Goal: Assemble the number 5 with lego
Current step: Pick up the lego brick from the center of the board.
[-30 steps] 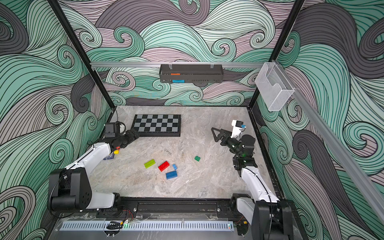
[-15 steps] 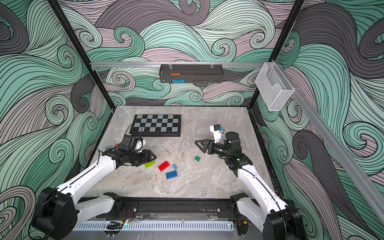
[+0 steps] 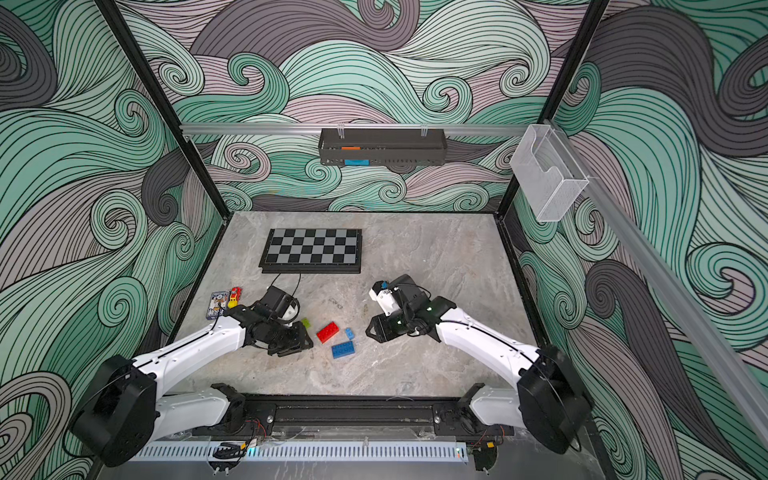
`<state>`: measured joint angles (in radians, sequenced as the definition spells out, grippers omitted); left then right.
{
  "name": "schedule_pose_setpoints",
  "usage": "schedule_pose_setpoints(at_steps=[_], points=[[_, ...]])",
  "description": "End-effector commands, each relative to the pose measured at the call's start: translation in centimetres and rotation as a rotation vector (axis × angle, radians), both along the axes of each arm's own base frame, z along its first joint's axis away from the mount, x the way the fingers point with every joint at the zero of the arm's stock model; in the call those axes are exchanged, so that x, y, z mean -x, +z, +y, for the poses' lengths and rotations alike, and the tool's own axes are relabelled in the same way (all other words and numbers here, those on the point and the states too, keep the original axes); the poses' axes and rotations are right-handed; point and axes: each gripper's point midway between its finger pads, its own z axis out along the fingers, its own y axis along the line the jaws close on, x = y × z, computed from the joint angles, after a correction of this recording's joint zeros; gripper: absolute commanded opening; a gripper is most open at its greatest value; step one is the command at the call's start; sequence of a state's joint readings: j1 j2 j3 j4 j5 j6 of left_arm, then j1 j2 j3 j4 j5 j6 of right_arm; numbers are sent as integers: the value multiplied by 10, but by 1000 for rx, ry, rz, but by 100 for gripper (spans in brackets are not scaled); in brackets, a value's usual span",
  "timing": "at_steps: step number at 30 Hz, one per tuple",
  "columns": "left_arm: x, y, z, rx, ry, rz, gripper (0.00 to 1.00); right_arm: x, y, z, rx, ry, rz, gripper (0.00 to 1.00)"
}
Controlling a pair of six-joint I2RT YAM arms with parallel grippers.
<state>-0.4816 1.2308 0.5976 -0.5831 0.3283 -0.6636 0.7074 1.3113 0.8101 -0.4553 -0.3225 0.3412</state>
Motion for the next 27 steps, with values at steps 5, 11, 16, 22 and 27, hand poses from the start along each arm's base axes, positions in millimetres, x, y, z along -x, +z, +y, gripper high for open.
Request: schedule_pose_setpoints(at_steps=[5,11,16,22,27], points=[[-12,-11,0,-52,21,-25,39,-1,-21,24,137,77,-41,47],[-14,-20,8,-102,29,-36,37,-7,-34,44,193,106,-53,48],[-14,-28,8,-114,25,-16,35,-12,-45,58,226,134,-59,50],[-17,-29,9,-129,22,-20,35,-16,-57,67,267,154,-50,49],[-16,-31,10,-135,21,-11,35,-20,-67,68,315,161,-53,44]])
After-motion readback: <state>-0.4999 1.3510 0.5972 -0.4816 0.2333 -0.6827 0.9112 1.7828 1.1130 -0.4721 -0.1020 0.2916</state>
